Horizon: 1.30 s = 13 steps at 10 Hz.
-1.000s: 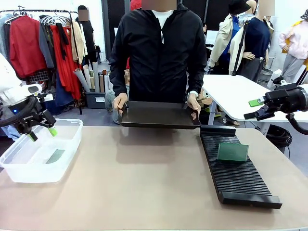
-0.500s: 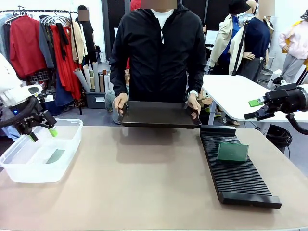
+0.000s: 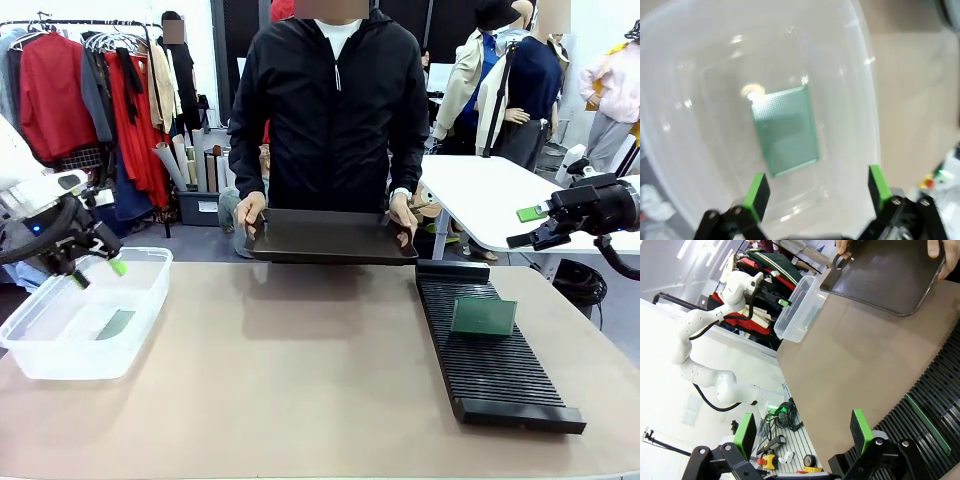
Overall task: Sort PCBs into racks and boxes based on the side picked up.
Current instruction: If the short side of the Blank PCB is picked up, insert it into the PCB Rack ; if the long side is picked up, place it in the Organizing box.
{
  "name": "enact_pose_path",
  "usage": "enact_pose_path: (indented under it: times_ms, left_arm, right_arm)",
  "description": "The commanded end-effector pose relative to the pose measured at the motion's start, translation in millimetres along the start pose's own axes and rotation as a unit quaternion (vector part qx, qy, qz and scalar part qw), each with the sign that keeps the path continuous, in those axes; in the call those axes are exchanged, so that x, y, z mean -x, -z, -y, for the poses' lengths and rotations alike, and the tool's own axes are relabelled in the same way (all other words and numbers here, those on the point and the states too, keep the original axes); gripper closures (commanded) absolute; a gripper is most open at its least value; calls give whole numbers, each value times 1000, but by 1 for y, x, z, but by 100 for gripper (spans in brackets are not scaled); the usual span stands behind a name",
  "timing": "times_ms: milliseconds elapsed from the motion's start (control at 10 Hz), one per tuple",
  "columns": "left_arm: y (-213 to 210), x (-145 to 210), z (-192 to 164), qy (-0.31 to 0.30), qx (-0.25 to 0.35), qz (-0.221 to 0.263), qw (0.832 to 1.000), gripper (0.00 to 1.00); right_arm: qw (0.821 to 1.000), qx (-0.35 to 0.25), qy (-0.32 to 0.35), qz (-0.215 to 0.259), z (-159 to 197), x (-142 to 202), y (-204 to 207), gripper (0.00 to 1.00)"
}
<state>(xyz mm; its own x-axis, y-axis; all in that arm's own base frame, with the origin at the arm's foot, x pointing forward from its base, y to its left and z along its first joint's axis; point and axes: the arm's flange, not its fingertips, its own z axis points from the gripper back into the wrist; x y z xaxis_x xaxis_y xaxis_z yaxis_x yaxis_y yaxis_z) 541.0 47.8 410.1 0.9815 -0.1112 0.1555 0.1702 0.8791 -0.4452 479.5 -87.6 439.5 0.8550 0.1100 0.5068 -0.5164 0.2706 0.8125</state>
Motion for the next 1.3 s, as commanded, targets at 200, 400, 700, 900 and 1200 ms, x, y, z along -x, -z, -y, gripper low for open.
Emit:
enact_pose_path:
  times_ms: [200,400,700,900,1200]
  left_arm:
    - [-44,-3,-10,29,190,53,980,0]
    - [-56,-4,-2,65,259,110,957,0]
    - [-65,-1,14,99,316,156,930,0]
    - [-68,0,23,131,323,183,919,0]
    - [-70,-8,20,107,313,163,930,0]
  right_arm:
    - [1000,-4,-1,-1,-2,0,0,0]
    - [1000,-4,-1,-1,-2,0,0,0]
    - [1000,-4,-1,-1,-2,0,0,0]
    - [1000,-4,-1,-1,-2,0,0,0]
    - [1000,-4,-1,-1,-2,0,0,0]
